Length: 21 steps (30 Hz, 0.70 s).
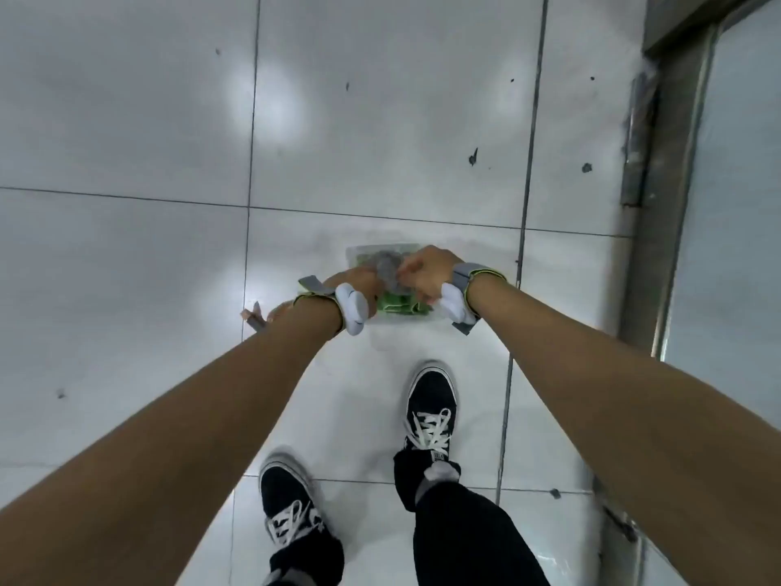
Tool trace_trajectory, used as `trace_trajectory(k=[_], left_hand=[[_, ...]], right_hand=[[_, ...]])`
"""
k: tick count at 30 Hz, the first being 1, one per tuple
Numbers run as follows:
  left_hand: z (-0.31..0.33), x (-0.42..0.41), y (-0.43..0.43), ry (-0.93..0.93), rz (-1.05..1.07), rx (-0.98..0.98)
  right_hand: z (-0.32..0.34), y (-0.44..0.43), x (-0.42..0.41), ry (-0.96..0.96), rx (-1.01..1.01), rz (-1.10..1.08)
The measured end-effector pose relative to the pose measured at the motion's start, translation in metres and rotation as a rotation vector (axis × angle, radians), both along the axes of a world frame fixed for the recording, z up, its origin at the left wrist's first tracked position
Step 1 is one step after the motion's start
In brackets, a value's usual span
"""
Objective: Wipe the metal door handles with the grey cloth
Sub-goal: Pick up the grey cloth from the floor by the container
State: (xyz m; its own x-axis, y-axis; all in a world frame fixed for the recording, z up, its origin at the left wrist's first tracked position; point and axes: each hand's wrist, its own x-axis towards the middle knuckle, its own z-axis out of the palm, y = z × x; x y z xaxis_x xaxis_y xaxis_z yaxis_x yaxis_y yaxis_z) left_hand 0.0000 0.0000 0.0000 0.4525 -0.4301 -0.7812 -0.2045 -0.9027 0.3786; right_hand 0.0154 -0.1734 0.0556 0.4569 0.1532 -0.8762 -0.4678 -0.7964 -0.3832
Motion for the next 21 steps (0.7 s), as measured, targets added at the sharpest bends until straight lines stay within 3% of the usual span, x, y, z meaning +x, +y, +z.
trace_trajectory(k=[6,11,16,19,21], left_hand=[[-0.04,0.001,-0.003,0.003,0.02,0.012],[-0.003,0.015,0.013,-0.013,0.029,0.059],[0.117,0.06,0.004,-0.093,-0.06,0.044],[0.246,0.098,-0.014,-0.192,-0.11,-0.06],[0.299,0.114,-0.026,-0.201,-0.102,-0.12]], right_hand=[[-0.052,0.004,-0.003,0.042,0.014,0.079],[-0.032,-0.006,-0.002,-0.018,0.032,0.06],[0.077,-0.023,0.032,-0.113,0.137,0.055],[0.202,-0.04,0.071,-0.24,0.166,0.07],[0.26,-0.047,0.087,-0.299,0.183,0.085]])
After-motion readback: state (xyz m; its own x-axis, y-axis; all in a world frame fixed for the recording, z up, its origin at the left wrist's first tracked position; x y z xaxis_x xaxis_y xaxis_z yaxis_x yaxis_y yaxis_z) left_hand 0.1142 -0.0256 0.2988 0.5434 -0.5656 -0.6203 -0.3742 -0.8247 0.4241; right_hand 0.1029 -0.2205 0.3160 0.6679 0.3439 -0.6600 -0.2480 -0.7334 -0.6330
